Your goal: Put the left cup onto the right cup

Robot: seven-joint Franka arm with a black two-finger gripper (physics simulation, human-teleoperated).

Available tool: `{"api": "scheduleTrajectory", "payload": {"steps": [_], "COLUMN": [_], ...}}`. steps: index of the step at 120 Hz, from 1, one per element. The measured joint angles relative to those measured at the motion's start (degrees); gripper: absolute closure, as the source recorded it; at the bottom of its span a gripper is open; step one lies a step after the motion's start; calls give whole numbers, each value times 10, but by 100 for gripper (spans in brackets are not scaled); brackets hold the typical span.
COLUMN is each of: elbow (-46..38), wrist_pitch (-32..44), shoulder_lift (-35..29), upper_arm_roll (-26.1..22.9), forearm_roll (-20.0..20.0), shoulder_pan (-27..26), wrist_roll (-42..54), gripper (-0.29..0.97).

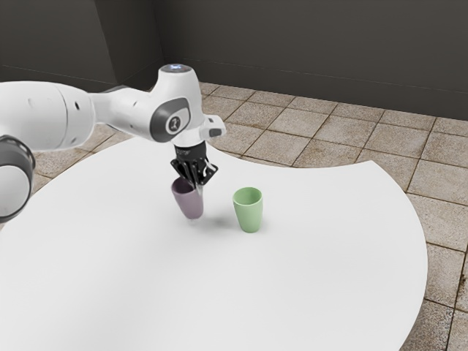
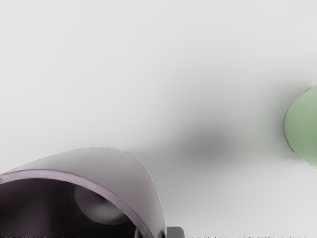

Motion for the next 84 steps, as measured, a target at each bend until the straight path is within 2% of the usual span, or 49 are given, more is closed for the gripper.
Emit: {"api": "scheduleTrajectory", "payload": {"steps": [84], "elbow": [0], "wrist_pitch": [-64], "shoulder_lift": [-63], "upper_arm_roll": [-5], "forearm_roll": [14], "shoulder_pan": [-20], "wrist_roll": [-15], "gripper": [79]}}
